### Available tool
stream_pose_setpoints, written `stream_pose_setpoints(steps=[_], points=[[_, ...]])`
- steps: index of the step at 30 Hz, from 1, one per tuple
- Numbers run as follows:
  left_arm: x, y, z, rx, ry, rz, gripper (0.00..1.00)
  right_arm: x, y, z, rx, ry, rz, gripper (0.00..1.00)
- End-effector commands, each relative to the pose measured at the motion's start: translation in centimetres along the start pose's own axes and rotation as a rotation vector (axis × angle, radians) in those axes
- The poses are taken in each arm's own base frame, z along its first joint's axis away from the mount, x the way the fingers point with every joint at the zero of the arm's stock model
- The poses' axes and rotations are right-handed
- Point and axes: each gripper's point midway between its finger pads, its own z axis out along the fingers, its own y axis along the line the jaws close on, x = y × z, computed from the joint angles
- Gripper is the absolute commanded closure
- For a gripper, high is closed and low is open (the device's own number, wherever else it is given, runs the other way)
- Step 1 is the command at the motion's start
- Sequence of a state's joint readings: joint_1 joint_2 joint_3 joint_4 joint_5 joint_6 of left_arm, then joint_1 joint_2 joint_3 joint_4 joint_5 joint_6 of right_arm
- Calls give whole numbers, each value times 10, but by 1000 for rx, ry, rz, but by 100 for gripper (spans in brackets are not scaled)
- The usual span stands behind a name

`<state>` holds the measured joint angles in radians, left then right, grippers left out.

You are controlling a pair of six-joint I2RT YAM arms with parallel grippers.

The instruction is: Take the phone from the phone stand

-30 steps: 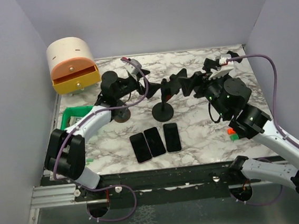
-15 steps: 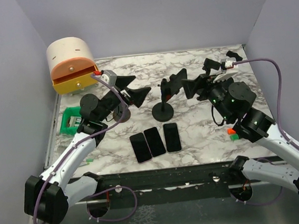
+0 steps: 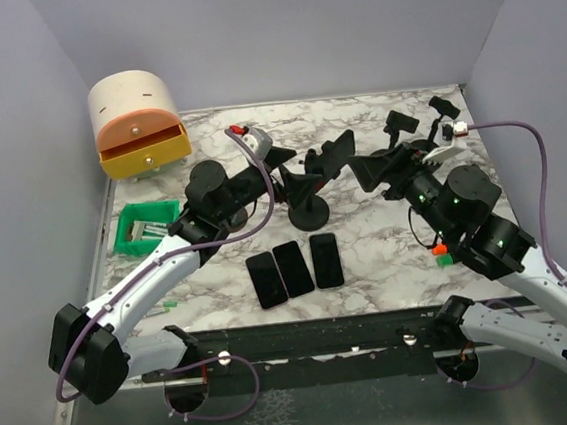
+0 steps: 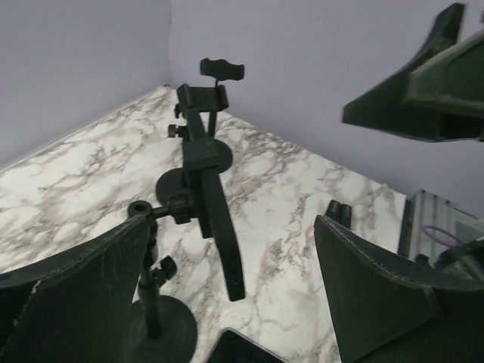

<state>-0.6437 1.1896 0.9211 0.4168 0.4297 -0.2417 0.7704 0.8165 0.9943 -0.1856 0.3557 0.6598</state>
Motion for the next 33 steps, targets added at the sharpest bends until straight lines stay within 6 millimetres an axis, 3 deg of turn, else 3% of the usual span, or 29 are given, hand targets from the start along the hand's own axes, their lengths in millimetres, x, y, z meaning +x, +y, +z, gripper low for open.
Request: stream_pose_setpoints(steps=[1, 7, 18, 22, 33], points=[[17, 31, 9, -117, 62, 82, 15, 12, -9, -7, 33, 40, 69, 16], [26, 33, 23, -102, 89, 101, 30, 25, -10, -5, 28, 79, 102, 16], [48, 30, 23, -82, 117, 88, 91, 35, -22, -2, 75, 72, 171, 16], [58, 29, 21, -83, 115, 66, 100, 39, -25, 2, 99, 65, 234, 15], [88, 35, 13, -130, 67, -63, 100, 41, -42, 16, 128, -74, 480, 8]])
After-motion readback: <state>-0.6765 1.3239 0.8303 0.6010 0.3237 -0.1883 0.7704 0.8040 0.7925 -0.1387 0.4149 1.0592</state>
